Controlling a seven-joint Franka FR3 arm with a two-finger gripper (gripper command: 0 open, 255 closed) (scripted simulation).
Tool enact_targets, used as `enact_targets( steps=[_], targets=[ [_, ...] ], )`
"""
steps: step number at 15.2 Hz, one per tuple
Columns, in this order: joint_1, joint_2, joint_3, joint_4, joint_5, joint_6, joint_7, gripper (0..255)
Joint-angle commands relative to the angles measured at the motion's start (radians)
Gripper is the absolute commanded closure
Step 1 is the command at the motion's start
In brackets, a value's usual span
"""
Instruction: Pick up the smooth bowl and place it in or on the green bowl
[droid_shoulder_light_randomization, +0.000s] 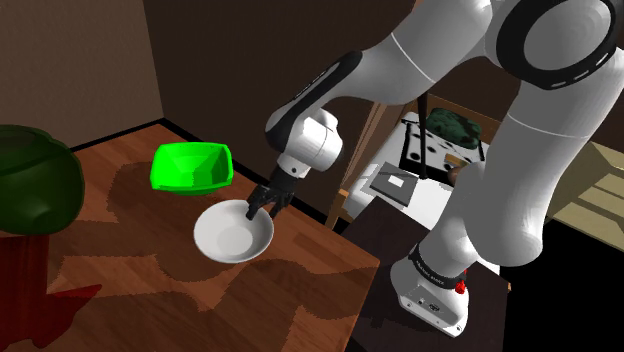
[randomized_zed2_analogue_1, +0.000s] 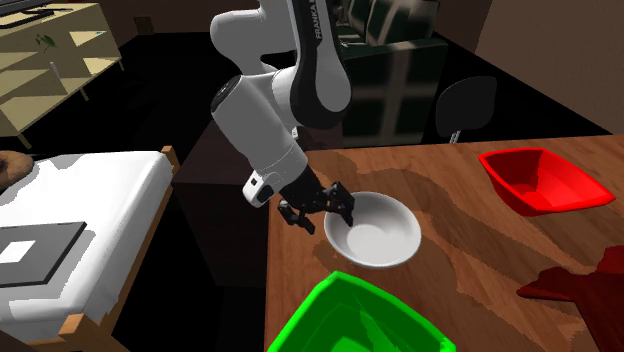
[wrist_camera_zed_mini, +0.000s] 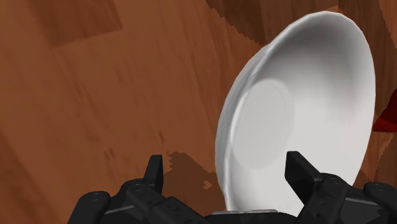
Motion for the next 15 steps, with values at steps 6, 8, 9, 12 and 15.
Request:
enact_targets(
  steps=[6, 8, 9, 12, 15],
  targets=[
    [0.0, 0.003, 0.001, 0.001, 0.004, 0.001, -0.003, 255],
    [0.0, 0.003, 0.001, 0.001, 0.004, 0.001, -0.003, 255],
    [0.0, 0.003, 0.001, 0.001, 0.004, 0.001, -0.003, 255],
    [0.0, 0.003, 0.001, 0.001, 0.004, 0.001, -0.003, 255],
    [0.001, 0.003, 0.001, 0.002, 0.004, 0.002, -0.003, 255]
  ],
)
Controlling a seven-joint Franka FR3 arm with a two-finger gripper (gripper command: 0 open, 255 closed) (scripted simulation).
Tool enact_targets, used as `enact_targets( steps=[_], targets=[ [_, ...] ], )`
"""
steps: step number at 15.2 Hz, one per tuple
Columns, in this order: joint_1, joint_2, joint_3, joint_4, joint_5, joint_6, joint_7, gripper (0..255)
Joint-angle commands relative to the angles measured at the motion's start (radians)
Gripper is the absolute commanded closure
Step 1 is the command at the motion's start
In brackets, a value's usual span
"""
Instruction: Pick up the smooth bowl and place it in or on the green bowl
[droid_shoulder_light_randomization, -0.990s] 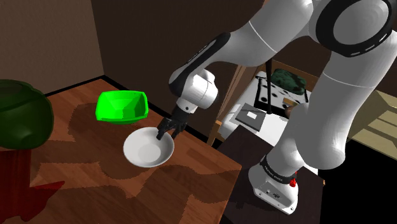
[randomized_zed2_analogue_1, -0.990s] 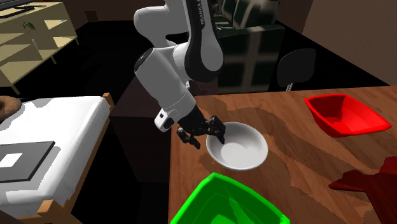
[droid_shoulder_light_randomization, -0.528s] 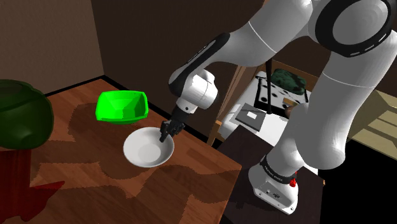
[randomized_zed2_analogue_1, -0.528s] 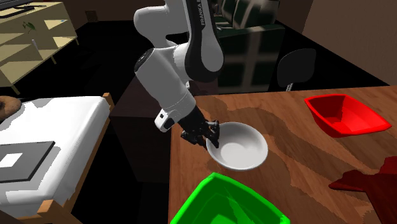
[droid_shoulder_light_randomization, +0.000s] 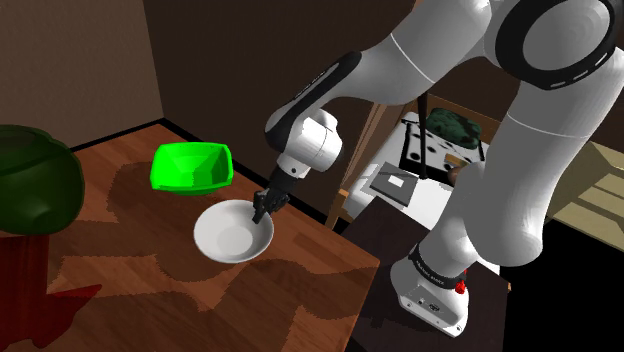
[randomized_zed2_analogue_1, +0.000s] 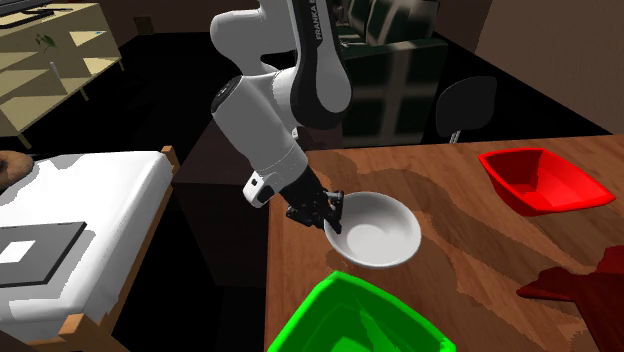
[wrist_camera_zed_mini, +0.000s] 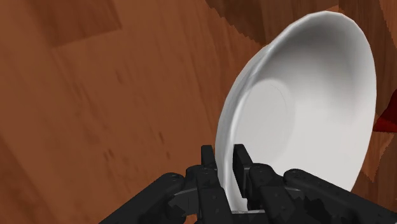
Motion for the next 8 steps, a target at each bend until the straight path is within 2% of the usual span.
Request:
enact_targets(
  steps=[1, 8],
  targets=[
    [0.001, -0.015, -0.003, -0.005, -0.017, -0.004, 0.018, 255],
    [0.007, -0.121, -0.021, -0.035, -0.141, -0.036, 0.147, 255]
  ],
)
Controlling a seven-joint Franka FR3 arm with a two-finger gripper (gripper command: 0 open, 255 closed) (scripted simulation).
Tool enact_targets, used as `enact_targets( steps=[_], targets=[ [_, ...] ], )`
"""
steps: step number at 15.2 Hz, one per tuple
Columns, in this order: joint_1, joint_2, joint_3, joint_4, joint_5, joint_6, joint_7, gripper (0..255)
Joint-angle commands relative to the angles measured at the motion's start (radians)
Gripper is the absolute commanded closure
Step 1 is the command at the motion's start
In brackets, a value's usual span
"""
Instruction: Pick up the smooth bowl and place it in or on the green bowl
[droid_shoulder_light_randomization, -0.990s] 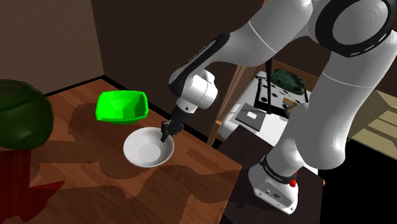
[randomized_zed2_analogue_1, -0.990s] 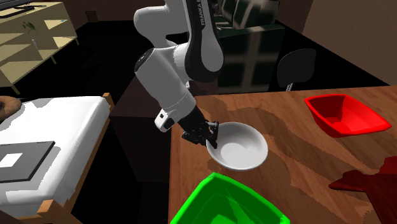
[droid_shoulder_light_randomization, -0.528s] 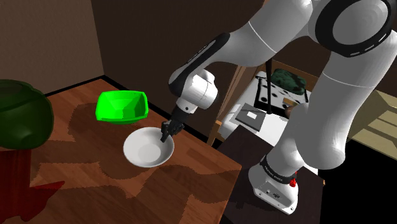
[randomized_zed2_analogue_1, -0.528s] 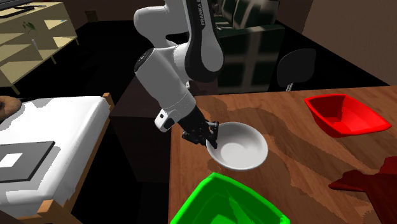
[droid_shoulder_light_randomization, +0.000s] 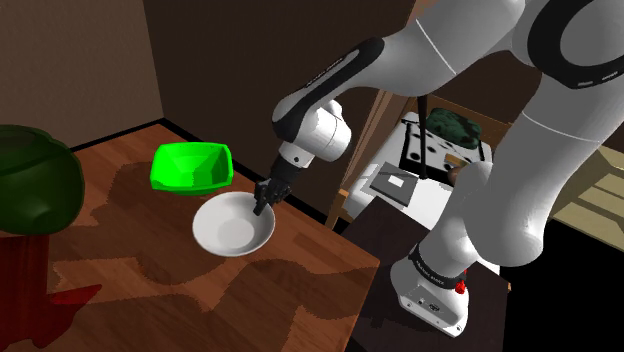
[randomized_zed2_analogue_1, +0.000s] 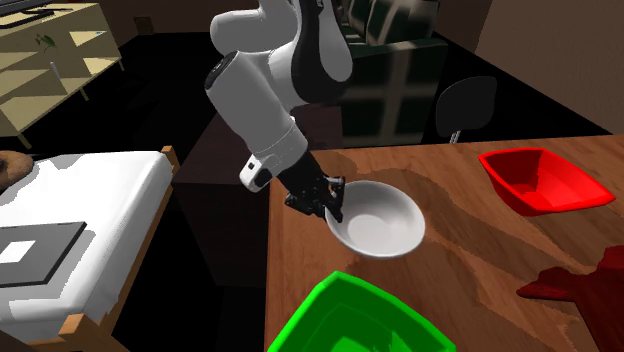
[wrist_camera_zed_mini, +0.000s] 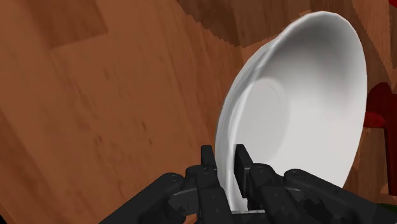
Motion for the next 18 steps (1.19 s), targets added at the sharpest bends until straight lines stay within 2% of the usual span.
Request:
enact_targets(
  steps=[1, 18],
  targets=[
    [0.001, -0.03, -0.004, -0.007, -0.037, -0.011, 0.039, 255],
    [-0.026, -0.253, -0.015, -0.016, -0.302, -0.143, 0.32, 255]
  ],
)
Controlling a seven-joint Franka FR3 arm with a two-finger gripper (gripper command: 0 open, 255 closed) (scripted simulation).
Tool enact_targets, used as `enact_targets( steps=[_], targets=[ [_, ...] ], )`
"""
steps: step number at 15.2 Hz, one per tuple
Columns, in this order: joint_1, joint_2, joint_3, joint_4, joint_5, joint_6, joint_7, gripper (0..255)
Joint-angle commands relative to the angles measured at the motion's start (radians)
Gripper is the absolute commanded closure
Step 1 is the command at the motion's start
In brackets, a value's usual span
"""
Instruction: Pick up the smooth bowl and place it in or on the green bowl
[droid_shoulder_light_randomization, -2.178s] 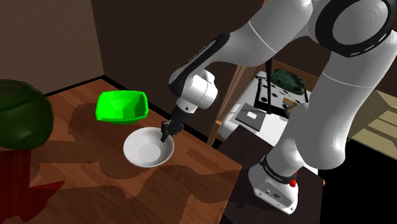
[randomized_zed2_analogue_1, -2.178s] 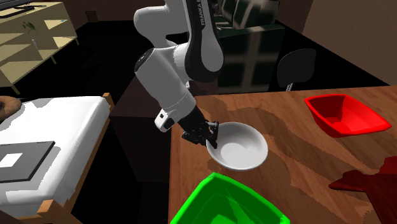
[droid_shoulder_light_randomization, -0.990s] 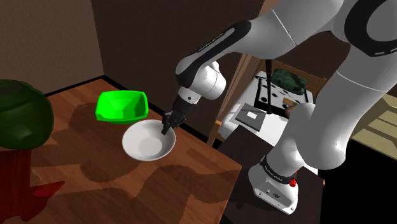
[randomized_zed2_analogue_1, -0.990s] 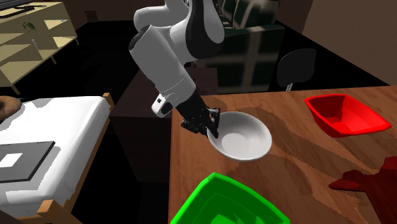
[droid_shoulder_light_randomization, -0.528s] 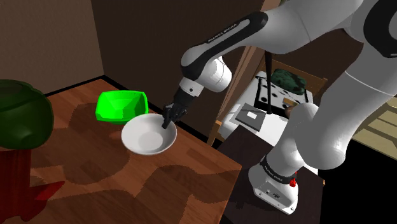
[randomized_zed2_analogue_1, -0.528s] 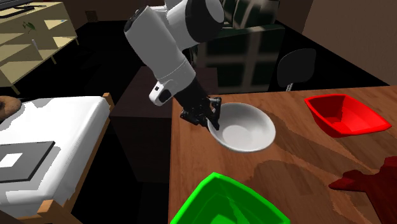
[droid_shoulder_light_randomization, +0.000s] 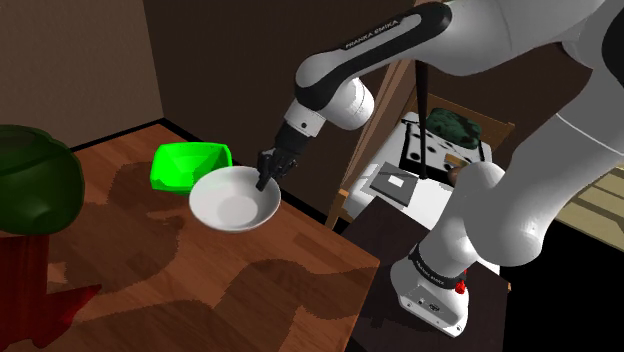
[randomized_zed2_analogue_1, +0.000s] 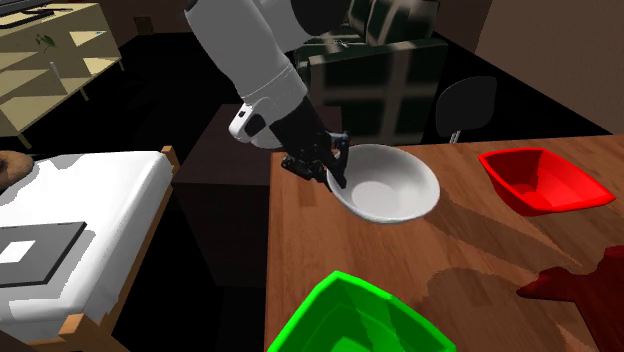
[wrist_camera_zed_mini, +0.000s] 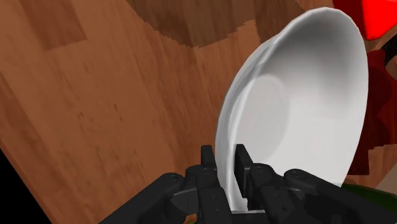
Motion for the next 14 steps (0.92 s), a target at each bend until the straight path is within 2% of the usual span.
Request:
enact_targets(
  steps=[1, 4, 14],
  targets=[
    [-0.005, -0.025, 0.001, 0.003, -0.027, -0.019, 0.031, 255],
    [-0.011, -0.051, 0.003, 0.01, -0.056, -0.044, 0.063, 255],
    [-0.071, 0.281, -0.066, 0.436, -0.091, -0.197, 0.031, 255]
  ],
)
